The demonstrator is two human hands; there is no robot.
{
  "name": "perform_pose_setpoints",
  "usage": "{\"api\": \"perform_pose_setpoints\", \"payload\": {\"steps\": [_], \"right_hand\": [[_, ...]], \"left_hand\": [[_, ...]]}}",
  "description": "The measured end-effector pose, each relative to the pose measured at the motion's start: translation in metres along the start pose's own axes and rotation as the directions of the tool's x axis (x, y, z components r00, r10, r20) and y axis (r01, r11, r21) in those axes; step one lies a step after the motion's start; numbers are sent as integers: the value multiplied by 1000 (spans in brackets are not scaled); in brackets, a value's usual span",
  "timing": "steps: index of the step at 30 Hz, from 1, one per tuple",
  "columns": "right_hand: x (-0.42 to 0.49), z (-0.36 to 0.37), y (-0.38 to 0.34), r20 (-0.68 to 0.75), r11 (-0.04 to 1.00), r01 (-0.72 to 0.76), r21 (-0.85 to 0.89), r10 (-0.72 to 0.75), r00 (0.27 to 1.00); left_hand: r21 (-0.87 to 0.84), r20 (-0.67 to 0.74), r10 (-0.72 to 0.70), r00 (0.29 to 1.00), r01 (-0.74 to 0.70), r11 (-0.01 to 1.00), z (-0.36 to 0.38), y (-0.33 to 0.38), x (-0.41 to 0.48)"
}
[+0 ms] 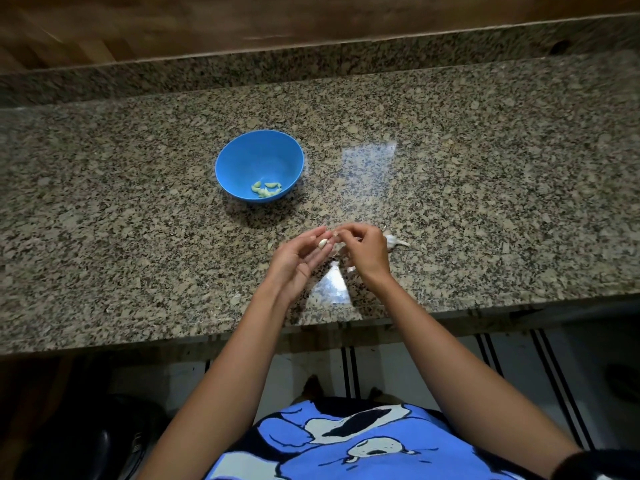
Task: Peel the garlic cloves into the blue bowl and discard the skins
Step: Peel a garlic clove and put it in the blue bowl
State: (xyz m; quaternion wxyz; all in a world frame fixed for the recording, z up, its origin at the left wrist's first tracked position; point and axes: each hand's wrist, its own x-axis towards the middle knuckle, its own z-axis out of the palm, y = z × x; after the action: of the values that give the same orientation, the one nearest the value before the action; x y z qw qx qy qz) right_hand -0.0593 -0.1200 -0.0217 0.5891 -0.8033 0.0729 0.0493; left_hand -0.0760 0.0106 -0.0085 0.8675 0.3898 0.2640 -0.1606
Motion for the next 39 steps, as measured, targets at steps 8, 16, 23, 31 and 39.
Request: {"api": "perform_pose_setpoints", "payload": {"steps": [8,16,23,31,39], "right_hand": [[-3,-3,8,65,945,106,-308,-90,994],[-7,-3,5,130,866,282,-413,-251,959],[-7,-1,-2,119,831,299,-469,-276,954],[-1,-1,-5,181,894,190,-406,-125,975],[3,-8,-10,260,945,148,-291,-70,963]], "left_hand": [[27,-38,-19,999,20,999,-6,4,0],[240,-80,46,996,-26,970,-1,4,-3],[425,-131,268,955,-190,885,4,-1,-3],[810,50,547,836,-354,467,1,-6,1],[783,34,557,830,-368,501,1,-5,0]]}}
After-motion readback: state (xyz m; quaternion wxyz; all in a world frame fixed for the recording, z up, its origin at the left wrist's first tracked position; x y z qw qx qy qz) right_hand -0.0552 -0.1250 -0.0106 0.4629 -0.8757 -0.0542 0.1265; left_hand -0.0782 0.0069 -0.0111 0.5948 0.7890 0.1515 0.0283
